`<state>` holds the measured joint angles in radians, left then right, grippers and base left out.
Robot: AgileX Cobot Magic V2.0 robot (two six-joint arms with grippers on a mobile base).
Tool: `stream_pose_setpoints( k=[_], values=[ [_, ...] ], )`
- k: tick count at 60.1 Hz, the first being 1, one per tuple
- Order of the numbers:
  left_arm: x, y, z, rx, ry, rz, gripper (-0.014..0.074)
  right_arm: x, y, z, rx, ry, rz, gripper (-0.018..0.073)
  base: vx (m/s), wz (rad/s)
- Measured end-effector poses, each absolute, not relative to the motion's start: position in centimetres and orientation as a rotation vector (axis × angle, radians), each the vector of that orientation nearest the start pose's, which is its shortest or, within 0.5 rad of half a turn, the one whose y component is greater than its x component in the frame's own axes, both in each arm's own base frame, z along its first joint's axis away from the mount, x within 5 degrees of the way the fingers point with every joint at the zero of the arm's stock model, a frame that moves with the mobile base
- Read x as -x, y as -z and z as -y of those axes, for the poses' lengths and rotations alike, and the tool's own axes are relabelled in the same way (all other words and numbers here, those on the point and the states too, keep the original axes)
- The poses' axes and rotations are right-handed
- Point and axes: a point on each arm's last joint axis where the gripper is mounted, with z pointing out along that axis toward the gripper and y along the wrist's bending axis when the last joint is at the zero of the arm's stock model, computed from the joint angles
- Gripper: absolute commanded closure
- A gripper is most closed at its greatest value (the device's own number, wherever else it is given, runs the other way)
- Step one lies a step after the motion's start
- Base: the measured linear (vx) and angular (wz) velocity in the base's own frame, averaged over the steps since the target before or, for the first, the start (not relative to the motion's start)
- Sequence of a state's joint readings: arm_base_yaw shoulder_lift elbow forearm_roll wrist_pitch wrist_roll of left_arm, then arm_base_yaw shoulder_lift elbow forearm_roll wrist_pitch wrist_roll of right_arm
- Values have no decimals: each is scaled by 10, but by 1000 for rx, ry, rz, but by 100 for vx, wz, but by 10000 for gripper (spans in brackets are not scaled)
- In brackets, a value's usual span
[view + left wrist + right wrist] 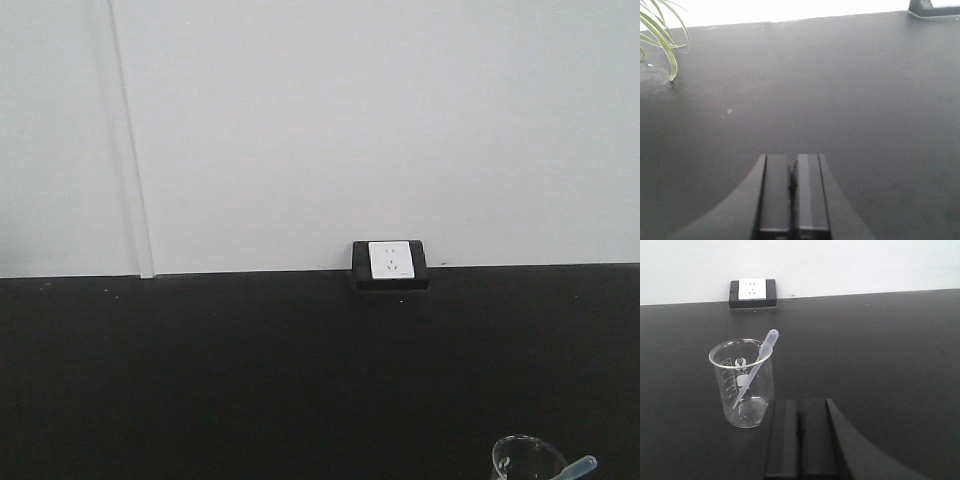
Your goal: Grab transparent chemical and place on left bench
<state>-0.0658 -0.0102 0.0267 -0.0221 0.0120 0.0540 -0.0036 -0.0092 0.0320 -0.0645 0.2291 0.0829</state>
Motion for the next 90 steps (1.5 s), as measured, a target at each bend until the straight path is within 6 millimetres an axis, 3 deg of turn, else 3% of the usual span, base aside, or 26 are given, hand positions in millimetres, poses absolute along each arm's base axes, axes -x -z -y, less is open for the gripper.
stream_pose_setpoints(
  k=[59,77,90],
  values=[
    [-57,-204,4,-74,27,-1510,600,-56,-184,1,-27,3,-1710,566,0,0],
    [-57,-204,4,-74,27,-1510,600,-55,-218,-1,-20,-33,-1345,562,0,0],
    [-57,-204,4,-74,27,-1510,600,-62,-256,-1,16,8,-1388,559,0,0]
  ],
)
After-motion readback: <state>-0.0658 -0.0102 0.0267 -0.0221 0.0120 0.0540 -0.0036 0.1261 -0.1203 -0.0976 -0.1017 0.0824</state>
